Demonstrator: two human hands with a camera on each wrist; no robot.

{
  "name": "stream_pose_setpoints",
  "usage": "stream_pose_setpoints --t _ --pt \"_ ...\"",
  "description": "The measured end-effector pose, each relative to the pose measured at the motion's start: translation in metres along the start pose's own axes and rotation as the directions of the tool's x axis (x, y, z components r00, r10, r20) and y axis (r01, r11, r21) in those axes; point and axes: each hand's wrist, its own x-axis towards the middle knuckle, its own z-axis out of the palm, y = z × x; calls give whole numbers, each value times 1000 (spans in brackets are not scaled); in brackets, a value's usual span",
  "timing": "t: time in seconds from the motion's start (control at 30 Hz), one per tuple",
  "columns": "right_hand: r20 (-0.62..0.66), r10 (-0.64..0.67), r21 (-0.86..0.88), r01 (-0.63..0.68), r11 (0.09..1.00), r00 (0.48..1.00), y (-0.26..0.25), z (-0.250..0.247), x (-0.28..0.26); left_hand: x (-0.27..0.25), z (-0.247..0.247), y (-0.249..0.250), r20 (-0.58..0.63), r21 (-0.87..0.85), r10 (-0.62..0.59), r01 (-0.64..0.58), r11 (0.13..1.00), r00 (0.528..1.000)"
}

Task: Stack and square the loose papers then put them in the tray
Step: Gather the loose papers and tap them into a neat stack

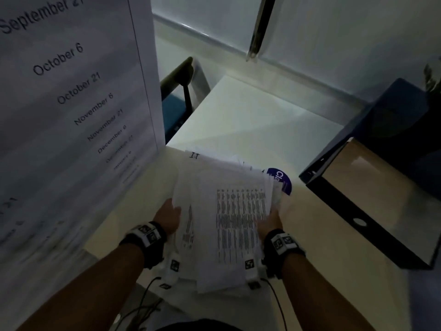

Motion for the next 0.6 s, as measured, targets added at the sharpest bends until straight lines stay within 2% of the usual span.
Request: stream_pose_setpoints --t 0.07,0.13,0.2,0.27,0.4,0.5,0.53,0.6 --pt "26 14 -28 -13 1000 1000 3 12 -1 -1 10 -1 -42 -31 -21 19 999 999" --pt "76 -30 -46 34 998 997 5 17 1 -1 12 -3 9 -16 12 -12 1000 1000" --pt "-15 -41 -30 40 999 999 6 14 6 4 6 -2 37 40 40 -42 998 999" --pt "-76 -23 -28 21 999 997 10 12 15 5 3 3 26 63 17 -19 998 1000" --pt "15 -104 -80 104 991 995 10 27 16 -4 23 11 107 80 -51 43 996 993" --pt "-62 -66 -201 53 978 996 10 29 22 2 20 11 68 87 -71 65 994 995" --pt "-58 -75 -265 57 963 996 11 30 25 4 17 11 42 73 -77 74 995 996" --pt "38 -157 -319 161 934 987 15 35 24 2 15 16 9 45 -50 49 998 999"
